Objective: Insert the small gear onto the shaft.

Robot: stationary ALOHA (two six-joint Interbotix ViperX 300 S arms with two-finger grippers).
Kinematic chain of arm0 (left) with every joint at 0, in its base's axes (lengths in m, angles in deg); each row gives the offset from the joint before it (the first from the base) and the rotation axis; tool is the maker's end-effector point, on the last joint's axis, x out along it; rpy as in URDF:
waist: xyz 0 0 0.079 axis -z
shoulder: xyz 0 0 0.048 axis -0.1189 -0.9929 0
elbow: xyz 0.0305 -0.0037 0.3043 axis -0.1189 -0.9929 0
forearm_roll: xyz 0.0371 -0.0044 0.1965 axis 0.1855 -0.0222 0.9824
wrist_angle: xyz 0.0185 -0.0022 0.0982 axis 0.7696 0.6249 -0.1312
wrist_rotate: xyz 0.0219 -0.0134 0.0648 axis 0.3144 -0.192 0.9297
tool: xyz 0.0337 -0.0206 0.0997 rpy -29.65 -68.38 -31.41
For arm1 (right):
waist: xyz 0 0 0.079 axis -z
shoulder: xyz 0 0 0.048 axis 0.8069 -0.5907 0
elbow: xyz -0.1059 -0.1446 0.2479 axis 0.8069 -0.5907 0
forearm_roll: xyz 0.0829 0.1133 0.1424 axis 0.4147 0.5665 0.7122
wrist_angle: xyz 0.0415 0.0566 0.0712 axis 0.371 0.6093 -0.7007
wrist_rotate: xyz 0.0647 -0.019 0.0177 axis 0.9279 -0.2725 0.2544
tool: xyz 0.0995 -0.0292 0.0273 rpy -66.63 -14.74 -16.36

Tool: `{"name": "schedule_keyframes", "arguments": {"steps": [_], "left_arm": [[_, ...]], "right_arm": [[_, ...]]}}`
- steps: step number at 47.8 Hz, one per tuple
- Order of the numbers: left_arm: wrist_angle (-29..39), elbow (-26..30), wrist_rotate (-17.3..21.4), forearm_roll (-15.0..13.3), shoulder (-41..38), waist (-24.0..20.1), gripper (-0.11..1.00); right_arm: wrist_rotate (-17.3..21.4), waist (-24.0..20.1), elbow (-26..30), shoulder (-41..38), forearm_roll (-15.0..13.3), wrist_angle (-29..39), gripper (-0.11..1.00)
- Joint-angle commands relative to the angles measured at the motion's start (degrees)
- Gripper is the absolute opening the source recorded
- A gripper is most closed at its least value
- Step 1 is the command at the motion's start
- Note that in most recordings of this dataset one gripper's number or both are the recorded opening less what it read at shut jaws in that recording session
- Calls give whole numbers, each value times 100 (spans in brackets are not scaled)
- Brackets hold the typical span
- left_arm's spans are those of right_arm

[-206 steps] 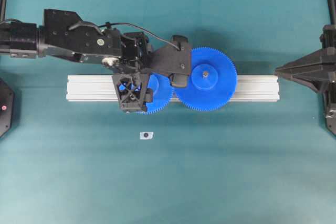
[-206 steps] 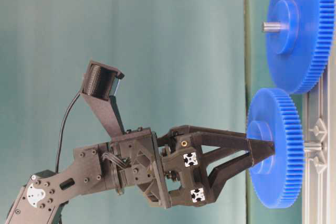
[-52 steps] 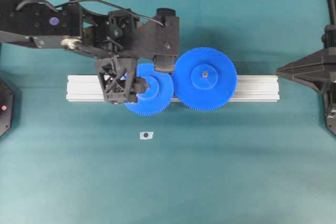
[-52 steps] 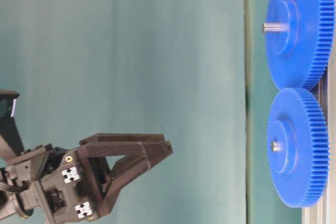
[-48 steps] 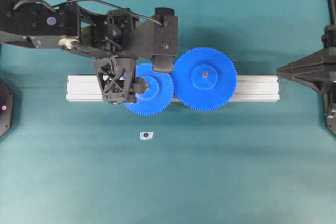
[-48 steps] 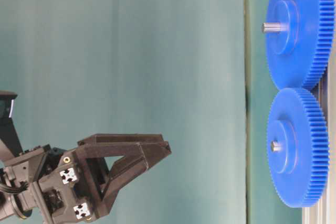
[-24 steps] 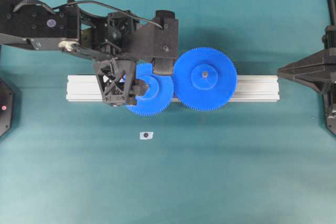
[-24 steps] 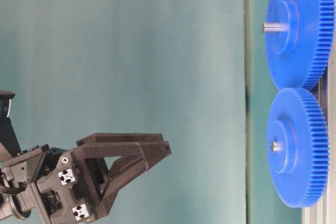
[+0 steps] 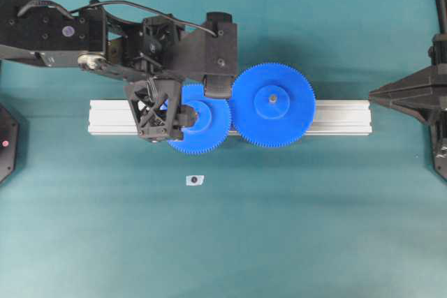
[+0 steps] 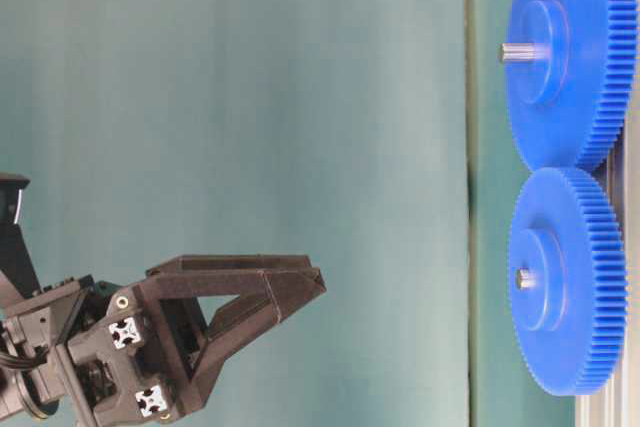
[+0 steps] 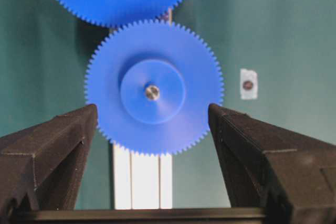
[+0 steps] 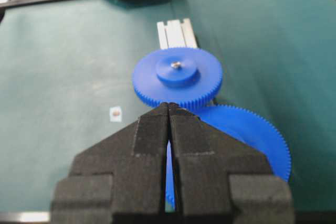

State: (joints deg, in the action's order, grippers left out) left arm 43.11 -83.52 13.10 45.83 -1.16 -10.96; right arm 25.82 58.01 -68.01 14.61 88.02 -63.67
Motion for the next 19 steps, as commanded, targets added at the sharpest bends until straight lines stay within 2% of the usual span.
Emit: {"name": "schedule_keyframes", "arguments": {"steps": [1, 19], "left_arm": [[-35, 79, -18, 9, 123, 26, 80], [-35, 62, -44, 9, 123, 26, 80]], "right_arm": [[70, 0, 53, -26, 9, -26, 3], [70, 0, 62, -26, 9, -35, 3]]}}
